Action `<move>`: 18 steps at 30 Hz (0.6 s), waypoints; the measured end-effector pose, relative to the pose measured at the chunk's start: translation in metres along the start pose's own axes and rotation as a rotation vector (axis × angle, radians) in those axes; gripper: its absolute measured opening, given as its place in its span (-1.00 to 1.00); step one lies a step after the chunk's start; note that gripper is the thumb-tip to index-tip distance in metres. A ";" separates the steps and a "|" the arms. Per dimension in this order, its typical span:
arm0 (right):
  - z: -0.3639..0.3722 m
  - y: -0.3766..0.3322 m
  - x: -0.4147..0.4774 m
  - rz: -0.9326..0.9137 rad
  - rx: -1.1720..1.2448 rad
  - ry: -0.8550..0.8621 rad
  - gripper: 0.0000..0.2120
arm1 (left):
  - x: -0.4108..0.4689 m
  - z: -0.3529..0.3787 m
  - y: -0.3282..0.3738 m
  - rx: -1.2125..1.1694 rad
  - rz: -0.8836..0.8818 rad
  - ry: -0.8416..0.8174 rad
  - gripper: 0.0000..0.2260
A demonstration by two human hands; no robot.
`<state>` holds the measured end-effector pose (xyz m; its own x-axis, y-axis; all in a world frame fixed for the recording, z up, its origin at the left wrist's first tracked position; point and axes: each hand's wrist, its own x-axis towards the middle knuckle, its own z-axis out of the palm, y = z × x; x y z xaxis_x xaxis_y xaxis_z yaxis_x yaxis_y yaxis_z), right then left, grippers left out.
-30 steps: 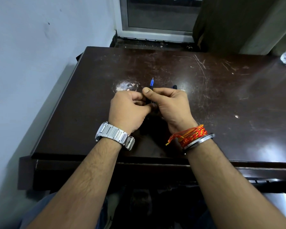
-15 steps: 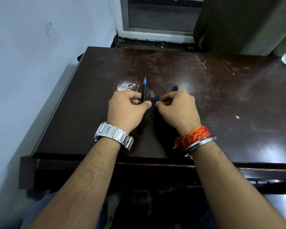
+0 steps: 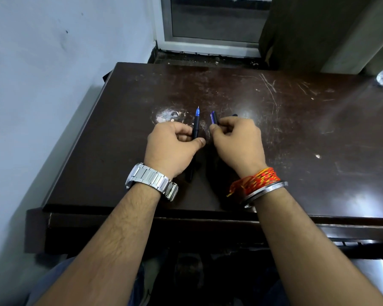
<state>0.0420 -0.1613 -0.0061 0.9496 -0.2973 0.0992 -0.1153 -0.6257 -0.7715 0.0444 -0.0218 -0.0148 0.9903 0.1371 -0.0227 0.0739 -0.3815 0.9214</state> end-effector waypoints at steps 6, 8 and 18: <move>0.004 -0.003 0.010 0.155 0.635 -0.024 -0.93 | -0.003 0.001 0.003 0.000 -0.022 -0.153 -0.95; 0.002 -0.006 0.011 0.210 0.763 -0.040 -0.93 | -0.005 0.001 0.005 0.015 -0.025 -0.207 -0.95; -0.001 -0.013 0.005 0.278 0.887 -0.150 -0.85 | -0.008 -0.001 0.010 0.092 0.038 -0.270 -0.93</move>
<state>0.0482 -0.1555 0.0049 0.9561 -0.2192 -0.1944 -0.1376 0.2499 -0.9585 0.0371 -0.0261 -0.0055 0.9871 -0.1228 -0.1023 0.0339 -0.4650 0.8847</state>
